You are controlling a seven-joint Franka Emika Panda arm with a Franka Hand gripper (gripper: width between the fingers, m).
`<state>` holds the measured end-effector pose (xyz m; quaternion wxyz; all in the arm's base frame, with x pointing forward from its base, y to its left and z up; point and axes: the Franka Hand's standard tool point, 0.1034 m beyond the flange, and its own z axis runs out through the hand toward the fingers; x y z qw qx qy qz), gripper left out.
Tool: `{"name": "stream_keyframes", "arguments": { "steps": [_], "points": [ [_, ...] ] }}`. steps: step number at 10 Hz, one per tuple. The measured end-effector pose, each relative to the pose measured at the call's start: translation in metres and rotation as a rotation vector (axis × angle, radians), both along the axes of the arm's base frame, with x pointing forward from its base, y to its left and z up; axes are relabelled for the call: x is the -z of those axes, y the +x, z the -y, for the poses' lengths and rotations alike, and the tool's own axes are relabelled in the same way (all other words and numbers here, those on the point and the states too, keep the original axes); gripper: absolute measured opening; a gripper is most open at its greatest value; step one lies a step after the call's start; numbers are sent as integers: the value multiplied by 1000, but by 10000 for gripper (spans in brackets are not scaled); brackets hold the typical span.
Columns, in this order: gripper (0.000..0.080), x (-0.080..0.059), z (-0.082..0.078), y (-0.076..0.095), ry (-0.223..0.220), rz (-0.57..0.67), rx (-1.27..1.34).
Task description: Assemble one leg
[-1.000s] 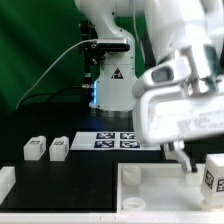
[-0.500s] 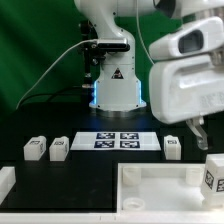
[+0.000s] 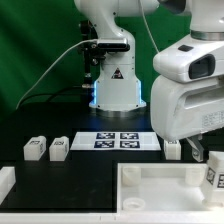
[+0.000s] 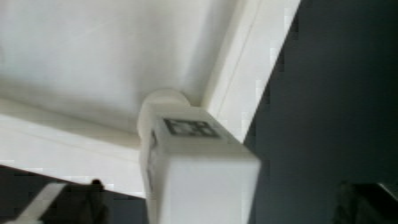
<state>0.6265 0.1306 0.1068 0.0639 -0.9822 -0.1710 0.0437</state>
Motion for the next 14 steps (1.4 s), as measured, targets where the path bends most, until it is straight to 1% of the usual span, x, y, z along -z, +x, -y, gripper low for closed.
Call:
{"name": "stream_keyframes", "arguments": {
  "steps": [3,4,5,6,8,9,10,11,12,14],
  "points": [
    [649,-1,0,0,0,1,1],
    [649,-5,5,-4,-7,-2,30],
    [649,-1,14,-3,-15,-8,54],
    [649,9,15,-2,-19,-17,89],
    [649,14,16,2,-18,-1,126],
    [649,21,15,2,-17,-10,132],
    [649,24,12,4,-15,-9,130],
    [649,20,12,5,-14,-2,128],
    [649,21,12,5,-15,-3,128],
    [382,22,12,4,-15,-4,127]
  ]
}}
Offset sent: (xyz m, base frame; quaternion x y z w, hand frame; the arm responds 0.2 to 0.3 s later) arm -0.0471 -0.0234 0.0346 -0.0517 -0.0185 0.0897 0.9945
